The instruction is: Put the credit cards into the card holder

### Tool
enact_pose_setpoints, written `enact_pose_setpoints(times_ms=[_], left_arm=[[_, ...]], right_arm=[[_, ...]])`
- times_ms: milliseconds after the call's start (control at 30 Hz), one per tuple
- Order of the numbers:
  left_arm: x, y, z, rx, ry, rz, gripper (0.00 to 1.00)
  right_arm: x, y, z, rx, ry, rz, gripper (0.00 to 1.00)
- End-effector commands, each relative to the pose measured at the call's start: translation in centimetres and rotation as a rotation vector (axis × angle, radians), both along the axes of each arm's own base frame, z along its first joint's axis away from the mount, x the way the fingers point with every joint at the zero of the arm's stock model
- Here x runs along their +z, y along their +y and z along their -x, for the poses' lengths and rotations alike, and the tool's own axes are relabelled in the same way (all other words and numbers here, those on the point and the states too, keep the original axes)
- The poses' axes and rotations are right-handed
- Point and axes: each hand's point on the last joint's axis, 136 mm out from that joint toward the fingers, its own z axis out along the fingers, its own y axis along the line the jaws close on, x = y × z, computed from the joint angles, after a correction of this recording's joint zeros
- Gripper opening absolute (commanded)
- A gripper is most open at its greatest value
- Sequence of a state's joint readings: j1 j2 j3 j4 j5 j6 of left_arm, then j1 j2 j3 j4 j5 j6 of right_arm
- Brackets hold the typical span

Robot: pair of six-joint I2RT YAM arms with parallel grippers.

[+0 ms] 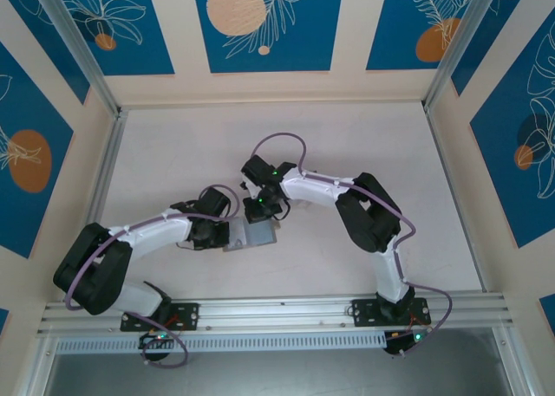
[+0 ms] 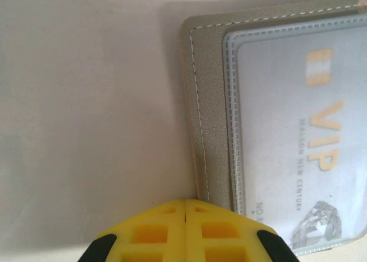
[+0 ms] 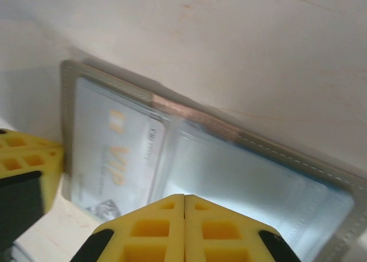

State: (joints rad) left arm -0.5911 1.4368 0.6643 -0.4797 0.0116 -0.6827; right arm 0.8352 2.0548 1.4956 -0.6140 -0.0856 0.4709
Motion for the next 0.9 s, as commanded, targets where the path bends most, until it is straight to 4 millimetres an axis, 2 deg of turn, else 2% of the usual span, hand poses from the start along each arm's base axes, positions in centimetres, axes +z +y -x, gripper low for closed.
enact_pose_setpoints(times_ms=[0, 233, 433, 700, 867], left_arm=[[-2.0, -4.1, -1.1, -0.054, -0.038, 0.146, 0.01], [-2.1, -4.1, -1.1, -0.061, -0.035, 0.14, 0.01], [-2.1, -4.3, -1.2, -0.058, -0.035, 0.144, 0.01], [-2.1, -4.2, -1.2, -0.063, -0.033, 0.137, 0.01], [-2.3, -4.2, -1.1, -0.064, -0.029, 0.136, 0.01]], right_arm=[[0.9, 1.1, 0.9, 0.015, 0.05, -0.059, 0.09], [1.0, -2.0, -1.3, -0.019, -0.109, 0.148, 0.17], [-0.5, -3.0, -1.8, -0.026, -0.124, 0.238, 0.17], [-2.8, -2.3, -0.6, 0.005, -0.08, 0.267, 0.11], [-2.6, -0.3, 1.4, 0.052, 0.014, 0.166, 0.09]])
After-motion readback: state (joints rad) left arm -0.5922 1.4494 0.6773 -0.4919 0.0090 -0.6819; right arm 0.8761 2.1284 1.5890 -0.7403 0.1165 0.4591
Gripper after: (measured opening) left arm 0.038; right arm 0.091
